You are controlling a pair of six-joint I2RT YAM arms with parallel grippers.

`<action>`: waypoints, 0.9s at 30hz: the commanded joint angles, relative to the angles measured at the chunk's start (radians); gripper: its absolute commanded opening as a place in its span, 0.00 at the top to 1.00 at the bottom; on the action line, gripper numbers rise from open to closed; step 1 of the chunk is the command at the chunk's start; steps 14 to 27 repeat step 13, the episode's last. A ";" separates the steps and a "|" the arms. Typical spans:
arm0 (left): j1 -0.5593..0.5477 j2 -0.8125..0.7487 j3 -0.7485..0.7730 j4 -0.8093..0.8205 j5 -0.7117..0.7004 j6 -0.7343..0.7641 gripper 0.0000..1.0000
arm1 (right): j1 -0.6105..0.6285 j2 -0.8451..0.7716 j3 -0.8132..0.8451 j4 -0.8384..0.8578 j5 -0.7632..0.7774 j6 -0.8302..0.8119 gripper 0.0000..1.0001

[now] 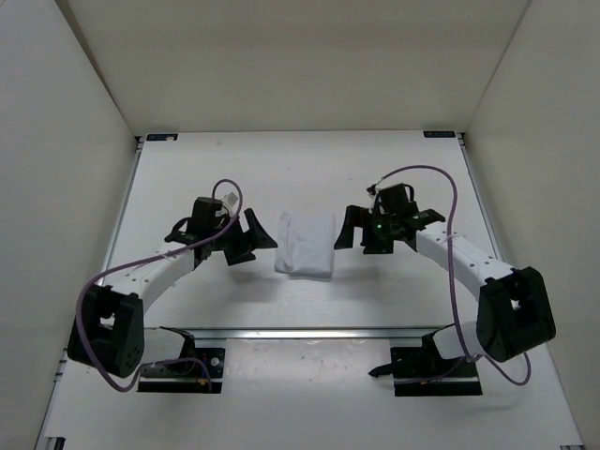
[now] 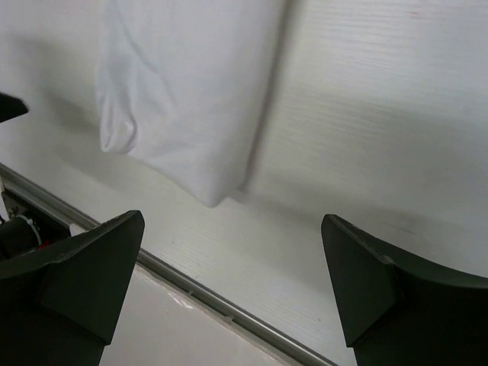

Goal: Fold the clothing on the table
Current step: Fold the skirt

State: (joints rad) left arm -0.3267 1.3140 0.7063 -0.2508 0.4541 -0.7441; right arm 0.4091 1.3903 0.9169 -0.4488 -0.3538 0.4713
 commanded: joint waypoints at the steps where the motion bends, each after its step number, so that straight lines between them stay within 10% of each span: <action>1: 0.067 -0.073 -0.030 -0.119 0.112 0.113 0.01 | -0.064 -0.080 -0.024 -0.057 0.009 -0.017 0.01; 13: -0.014 -0.364 -0.070 -0.261 0.018 0.170 0.01 | -0.093 -0.272 -0.122 -0.057 -0.042 -0.016 0.01; 27: -0.014 -0.364 -0.070 -0.261 0.018 0.170 0.01 | -0.093 -0.272 -0.122 -0.057 -0.042 -0.016 0.01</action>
